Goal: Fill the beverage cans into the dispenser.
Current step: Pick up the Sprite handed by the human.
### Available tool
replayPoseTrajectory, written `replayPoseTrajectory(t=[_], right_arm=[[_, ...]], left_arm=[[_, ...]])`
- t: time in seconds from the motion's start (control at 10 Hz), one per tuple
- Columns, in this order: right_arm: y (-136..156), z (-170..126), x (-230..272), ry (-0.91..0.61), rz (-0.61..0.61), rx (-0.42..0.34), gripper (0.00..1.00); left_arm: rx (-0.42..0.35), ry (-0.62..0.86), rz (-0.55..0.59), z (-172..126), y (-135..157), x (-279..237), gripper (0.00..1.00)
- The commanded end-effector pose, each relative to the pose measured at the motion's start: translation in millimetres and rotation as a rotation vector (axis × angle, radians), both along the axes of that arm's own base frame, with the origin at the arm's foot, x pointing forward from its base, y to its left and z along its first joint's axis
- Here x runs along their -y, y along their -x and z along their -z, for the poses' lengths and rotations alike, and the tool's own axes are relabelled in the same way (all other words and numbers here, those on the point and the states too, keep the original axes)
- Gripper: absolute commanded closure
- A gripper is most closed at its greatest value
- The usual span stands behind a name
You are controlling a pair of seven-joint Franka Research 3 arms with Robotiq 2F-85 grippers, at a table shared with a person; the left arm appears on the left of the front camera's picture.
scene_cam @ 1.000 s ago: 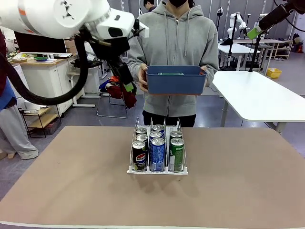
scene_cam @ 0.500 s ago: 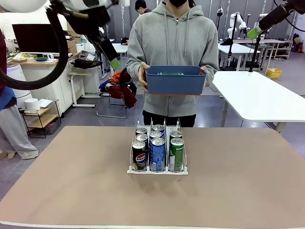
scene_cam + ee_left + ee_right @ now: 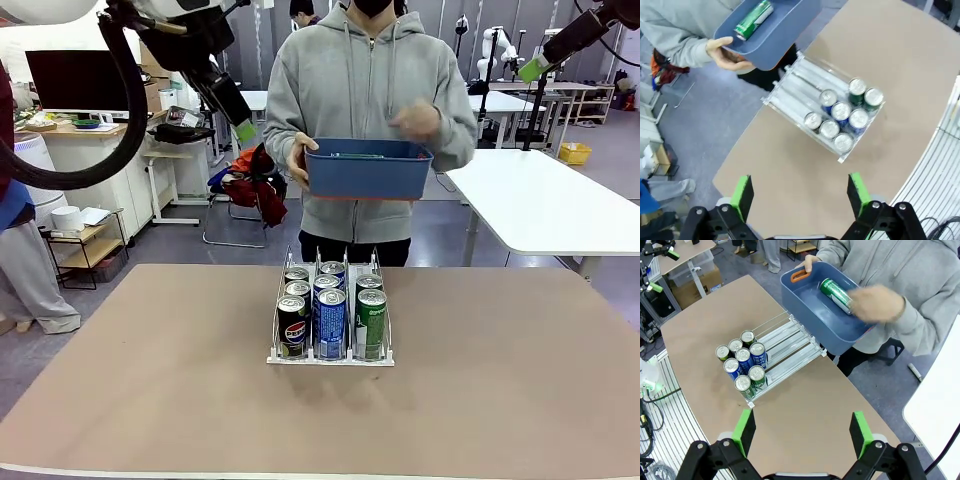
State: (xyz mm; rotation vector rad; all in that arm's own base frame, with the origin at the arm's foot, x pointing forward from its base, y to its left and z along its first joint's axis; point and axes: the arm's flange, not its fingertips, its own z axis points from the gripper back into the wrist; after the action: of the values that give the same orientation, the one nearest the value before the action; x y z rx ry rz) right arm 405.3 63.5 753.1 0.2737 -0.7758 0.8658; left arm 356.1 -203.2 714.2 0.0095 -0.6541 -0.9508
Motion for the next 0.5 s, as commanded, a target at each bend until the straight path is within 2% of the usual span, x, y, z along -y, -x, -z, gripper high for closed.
replayPoseTrajectory(t=[0.0,0.2,0.4], right_arm=[[1,0,0,0.000,-0.003,-0.003,0.00],[1,0,0,0.000,-0.003,-0.003,0.00],[1,0,0,0.000,-0.003,-0.003,0.00]], left_arm=[[-0.083,0.162,0.096,-11,-7,-15,0.00],[-0.101,0.212,0.137,-25,-14,-27,0.00],[-0.054,0.226,0.144,-42,-4,-27,0.00]])
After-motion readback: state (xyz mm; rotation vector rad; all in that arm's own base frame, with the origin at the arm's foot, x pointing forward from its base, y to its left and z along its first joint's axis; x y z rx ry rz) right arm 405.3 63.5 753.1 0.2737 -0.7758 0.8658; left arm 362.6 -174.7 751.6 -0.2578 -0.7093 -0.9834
